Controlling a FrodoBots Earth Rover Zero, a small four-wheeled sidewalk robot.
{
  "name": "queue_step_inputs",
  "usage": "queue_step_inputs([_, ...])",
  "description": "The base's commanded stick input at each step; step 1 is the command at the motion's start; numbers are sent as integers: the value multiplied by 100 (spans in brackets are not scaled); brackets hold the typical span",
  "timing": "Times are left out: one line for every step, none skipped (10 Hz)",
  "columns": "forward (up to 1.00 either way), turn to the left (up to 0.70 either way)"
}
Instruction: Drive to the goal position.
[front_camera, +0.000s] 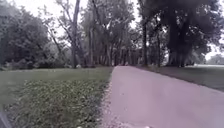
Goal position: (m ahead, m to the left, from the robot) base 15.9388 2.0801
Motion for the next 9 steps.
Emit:
queue_step_inputs([70,-14])
queue_step_inputs([70,-13])
queue_step_inputs([70,-1])
queue_step_inputs([70,0])
queue_step_inputs([70,0])
queue_step_inputs([70,0])
queue_step_inputs([70,0])
queue_step_inputs([70,0])
queue_step_inputs([70,0])
